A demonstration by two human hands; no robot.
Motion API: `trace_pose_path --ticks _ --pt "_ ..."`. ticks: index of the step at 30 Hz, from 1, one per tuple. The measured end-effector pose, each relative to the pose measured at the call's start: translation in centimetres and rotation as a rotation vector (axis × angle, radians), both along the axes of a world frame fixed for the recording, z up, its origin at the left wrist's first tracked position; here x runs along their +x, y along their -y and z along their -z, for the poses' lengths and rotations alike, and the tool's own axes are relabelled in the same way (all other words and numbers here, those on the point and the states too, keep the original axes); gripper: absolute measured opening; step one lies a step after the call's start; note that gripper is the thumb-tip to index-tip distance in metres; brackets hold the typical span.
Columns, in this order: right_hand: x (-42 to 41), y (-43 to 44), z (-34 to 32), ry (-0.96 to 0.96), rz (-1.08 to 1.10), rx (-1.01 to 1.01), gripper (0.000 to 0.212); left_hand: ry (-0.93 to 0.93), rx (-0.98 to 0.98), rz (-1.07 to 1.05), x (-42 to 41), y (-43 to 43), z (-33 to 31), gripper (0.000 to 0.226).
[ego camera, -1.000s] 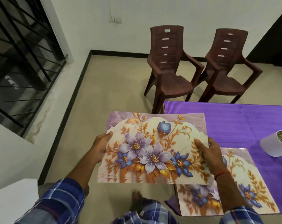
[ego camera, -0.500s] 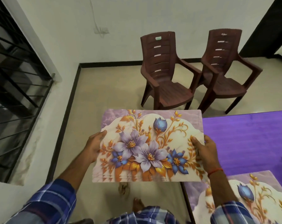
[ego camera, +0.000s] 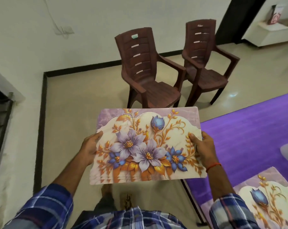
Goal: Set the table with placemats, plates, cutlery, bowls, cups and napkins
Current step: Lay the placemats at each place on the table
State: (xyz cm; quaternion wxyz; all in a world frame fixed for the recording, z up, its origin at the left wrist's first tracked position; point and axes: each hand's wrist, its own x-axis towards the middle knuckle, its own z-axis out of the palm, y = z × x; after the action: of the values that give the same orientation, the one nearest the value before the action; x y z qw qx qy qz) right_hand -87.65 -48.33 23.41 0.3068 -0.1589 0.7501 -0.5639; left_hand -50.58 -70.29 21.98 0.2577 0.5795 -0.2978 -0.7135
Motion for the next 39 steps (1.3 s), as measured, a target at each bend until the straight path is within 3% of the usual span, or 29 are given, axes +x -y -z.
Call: trace_pose_path --ticks 11,14,20,33,39 --pt "4.6 7.7 -1.5 -0.042 0.279 0.024 0.028 -0.024 0.031 0.244 -2.0 15.4 -1.3 0.03" --pt "6.0 7.7 -1.7 -0.056 0.336 0.018 0.027 -0.054 -0.032 0.29 -3.3 17.3 -1.6 0.018" --pt "6.2 5.9 -2.3 -0.053 0.473 0.041 0.023 -0.078 -0.056 0.43 -7.7 18.8 -1.0 0.017" --pt "-0.1 3.8 -0.4 -0.08 0.76 0.06 0.02 -0.059 -0.074 0.755 -24.9 22.6 -0.9 0.017" --pt "-2.8 0.5 1.6 -0.036 0.952 0.088 0.02 -0.016 -0.044 0.943 -35.3 21.6 -0.6 0.033"
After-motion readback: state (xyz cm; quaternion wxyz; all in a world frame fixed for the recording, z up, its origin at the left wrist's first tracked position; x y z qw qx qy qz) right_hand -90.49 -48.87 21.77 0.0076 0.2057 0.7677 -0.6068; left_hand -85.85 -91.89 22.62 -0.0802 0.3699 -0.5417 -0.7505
